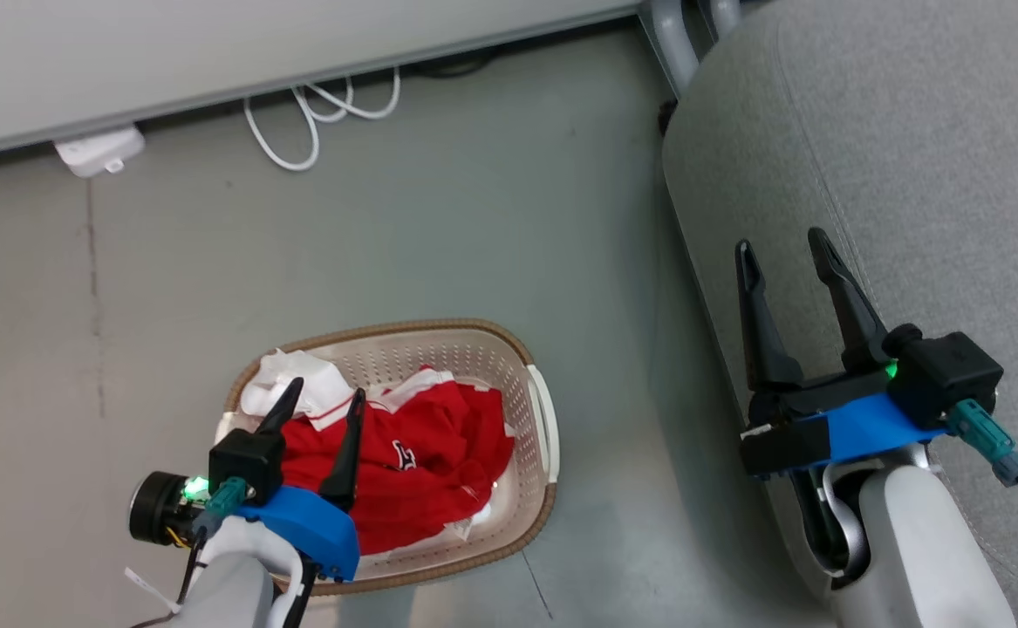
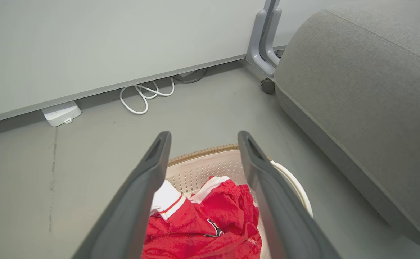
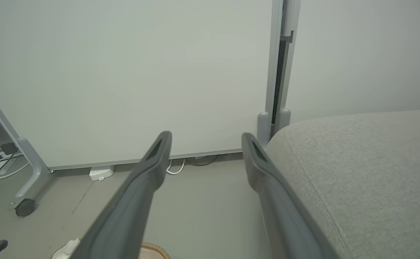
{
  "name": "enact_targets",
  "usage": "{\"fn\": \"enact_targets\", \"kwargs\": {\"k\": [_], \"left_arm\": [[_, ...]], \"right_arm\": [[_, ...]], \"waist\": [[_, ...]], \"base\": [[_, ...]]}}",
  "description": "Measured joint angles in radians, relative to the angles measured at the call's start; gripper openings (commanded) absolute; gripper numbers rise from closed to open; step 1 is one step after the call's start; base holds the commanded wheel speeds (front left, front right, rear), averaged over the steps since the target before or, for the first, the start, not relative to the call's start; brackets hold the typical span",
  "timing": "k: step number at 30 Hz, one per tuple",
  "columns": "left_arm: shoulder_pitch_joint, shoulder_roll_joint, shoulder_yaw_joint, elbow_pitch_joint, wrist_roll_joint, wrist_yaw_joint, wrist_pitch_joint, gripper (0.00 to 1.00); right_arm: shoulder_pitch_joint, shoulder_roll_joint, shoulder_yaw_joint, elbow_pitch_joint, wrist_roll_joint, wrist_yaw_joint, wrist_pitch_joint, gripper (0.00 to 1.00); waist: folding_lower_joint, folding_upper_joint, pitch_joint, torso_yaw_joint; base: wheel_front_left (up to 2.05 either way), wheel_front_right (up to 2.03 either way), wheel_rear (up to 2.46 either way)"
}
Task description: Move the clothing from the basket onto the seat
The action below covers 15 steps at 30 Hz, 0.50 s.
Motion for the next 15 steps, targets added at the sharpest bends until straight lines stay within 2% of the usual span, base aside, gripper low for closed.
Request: {"fn": "enact_targets", "kwargs": {"k": [15], "left_arm": [[-0.218, 0.062, -0.092, 0.345, 0.058, -0.044, 0.054, 1.0]], "right_arm": [[-0.142, -0.001, 0.132, 0.068, 0.114, 0.0, -0.082, 1.0]], "waist": [[0.0001, 0.0, 0.302, -0.168]], "base": [[0.0, 0.0, 0.0]]}}
